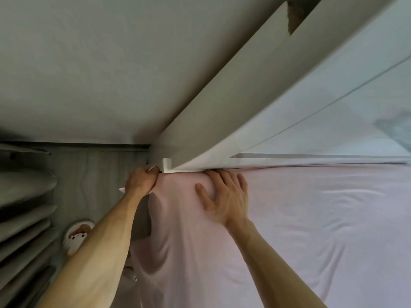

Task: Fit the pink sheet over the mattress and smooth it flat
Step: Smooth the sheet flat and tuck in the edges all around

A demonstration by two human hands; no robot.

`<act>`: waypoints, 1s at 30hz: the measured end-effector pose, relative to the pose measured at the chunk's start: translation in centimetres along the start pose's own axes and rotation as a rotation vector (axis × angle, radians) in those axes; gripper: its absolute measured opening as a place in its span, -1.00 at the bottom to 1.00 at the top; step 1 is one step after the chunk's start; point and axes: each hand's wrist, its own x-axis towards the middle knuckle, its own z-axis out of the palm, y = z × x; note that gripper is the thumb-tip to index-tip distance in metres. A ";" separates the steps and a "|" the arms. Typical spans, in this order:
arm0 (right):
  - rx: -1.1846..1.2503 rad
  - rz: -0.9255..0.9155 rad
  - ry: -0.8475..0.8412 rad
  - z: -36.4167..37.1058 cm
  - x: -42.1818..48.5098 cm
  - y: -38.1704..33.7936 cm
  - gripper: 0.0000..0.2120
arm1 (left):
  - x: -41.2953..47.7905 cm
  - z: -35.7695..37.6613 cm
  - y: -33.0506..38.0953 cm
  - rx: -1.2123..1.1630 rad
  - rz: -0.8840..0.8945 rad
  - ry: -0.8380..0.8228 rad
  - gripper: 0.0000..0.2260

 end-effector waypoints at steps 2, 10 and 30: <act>-0.002 0.016 0.019 0.3 0.2 -0.2 -0.60 | 0.4 0.1 -0.4 -0.047 -0.023 -0.028 -0.65; -0.012 0.000 0.084 1.3 -0.2 0.0 -0.61 | 0.9 1.6 -2.0 -0.105 0.000 0.087 -0.56; -0.003 0.095 0.260 2.4 -3.9 -1.9 -0.47 | -3.6 0.3 -2.5 -0.643 -0.246 -0.142 -0.45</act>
